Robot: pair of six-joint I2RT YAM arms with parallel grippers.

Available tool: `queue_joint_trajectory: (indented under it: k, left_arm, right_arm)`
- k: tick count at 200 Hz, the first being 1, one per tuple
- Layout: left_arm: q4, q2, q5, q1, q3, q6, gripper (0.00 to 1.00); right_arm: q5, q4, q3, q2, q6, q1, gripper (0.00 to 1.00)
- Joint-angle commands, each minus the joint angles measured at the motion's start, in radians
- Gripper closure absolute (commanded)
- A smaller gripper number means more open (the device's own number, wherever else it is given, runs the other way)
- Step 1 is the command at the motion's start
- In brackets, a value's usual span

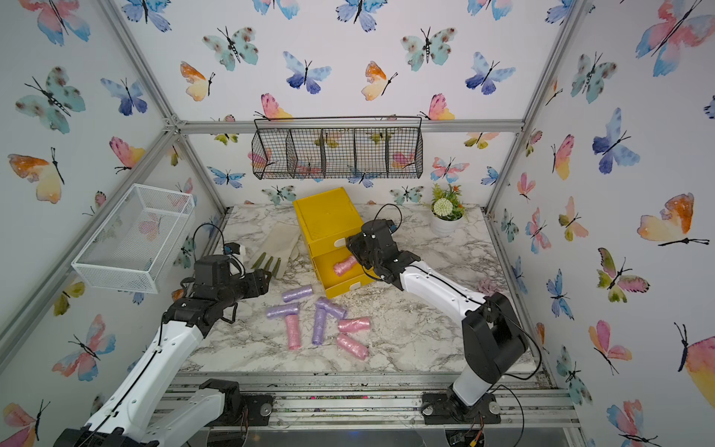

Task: Sort the rolls of trash bags by color and place them into the drawer
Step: Place the roll of trash bags in the drawer, then pick up the roll of trash bags from the center of the board.

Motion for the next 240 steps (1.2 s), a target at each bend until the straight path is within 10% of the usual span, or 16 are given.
queue_joint_trajectory:
  k: [1, 123, 195, 240]
  left_arm:
    - [0.007, -0.009, -0.002, 0.007, -0.011, 0.010, 0.26]
    - [-0.140, 0.010, 0.119, -0.030, -0.011, -0.121, 0.31]
    - [-0.201, 0.123, -0.101, -0.416, -0.109, -0.435, 0.35]
    - [-0.215, 0.158, -0.160, -0.462, -0.150, -0.539, 0.33]
  right_arm:
    - [0.053, -0.067, -0.030, -0.076, -0.106, -0.004, 0.62]
    - [0.014, -0.233, -0.341, -0.463, -0.364, -0.112, 0.51]
    - [0.024, -0.306, -0.426, -0.585, -0.408, -0.188, 0.49]
    - [0.017, -0.303, -0.453, -0.609, -0.396, -0.196, 0.49]
